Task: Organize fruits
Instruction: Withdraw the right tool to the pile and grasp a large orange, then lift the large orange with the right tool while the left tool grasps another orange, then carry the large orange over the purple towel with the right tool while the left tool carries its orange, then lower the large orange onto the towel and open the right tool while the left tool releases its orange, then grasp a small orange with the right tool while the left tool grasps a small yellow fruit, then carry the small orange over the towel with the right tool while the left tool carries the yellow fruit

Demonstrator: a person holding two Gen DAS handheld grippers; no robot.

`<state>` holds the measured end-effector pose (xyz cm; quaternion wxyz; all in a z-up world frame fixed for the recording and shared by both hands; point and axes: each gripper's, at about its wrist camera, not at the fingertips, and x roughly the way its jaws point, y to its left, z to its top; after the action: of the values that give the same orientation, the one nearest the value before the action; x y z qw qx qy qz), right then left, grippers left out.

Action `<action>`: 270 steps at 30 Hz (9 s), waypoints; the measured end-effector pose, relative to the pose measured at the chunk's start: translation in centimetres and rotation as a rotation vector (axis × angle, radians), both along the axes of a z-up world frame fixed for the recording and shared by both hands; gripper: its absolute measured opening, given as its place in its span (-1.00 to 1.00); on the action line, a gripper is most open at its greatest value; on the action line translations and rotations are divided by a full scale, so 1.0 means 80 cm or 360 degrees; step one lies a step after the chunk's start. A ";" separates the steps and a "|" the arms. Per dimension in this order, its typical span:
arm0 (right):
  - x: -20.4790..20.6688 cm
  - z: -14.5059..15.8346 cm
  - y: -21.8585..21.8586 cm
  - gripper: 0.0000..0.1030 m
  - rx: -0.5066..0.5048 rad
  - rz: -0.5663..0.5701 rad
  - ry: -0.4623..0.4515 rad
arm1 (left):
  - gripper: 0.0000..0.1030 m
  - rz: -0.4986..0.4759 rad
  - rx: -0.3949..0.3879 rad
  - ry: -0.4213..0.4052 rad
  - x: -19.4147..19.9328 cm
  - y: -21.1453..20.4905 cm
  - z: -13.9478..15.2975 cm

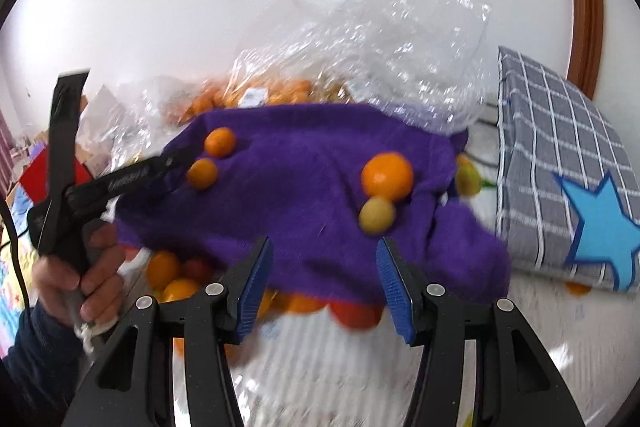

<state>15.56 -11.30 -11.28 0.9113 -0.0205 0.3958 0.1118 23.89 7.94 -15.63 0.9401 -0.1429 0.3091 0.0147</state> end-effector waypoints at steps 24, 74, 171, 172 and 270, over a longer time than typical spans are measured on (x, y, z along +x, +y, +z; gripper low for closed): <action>-0.053 -0.055 0.089 0.08 -0.0125 0.0265 0.0222 | -0.05 -0.0149 -0.0028 -0.0028 -0.102 0.033 0.007; -0.078 -0.028 -0.060 -0.18 0.0062 -0.0045 0.0052 | -0.42 -0.0447 -0.0144 0.0100 -0.094 -0.013 -0.017; -0.002 0.051 0.009 0.20 -0.0034 0.0004 -0.0349 | -0.15 -0.0192 0.0012 0.0150 -0.016 0.008 -0.002; -0.007 0.054 0.007 0.21 -0.0037 -0.0005 -0.0345 | -0.15 -0.0185 0.0000 0.0128 -0.018 0.009 0.001; -0.098 0.007 -0.062 -0.24 0.0077 -0.0066 -0.0114 | -0.55 -0.0216 -0.0131 -0.0049 -0.180 -0.005 -0.002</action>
<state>7.76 -16.26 -10.72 0.9272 0.0058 0.3604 0.1018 9.52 7.58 -15.81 0.9369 -0.1602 0.3040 -0.0640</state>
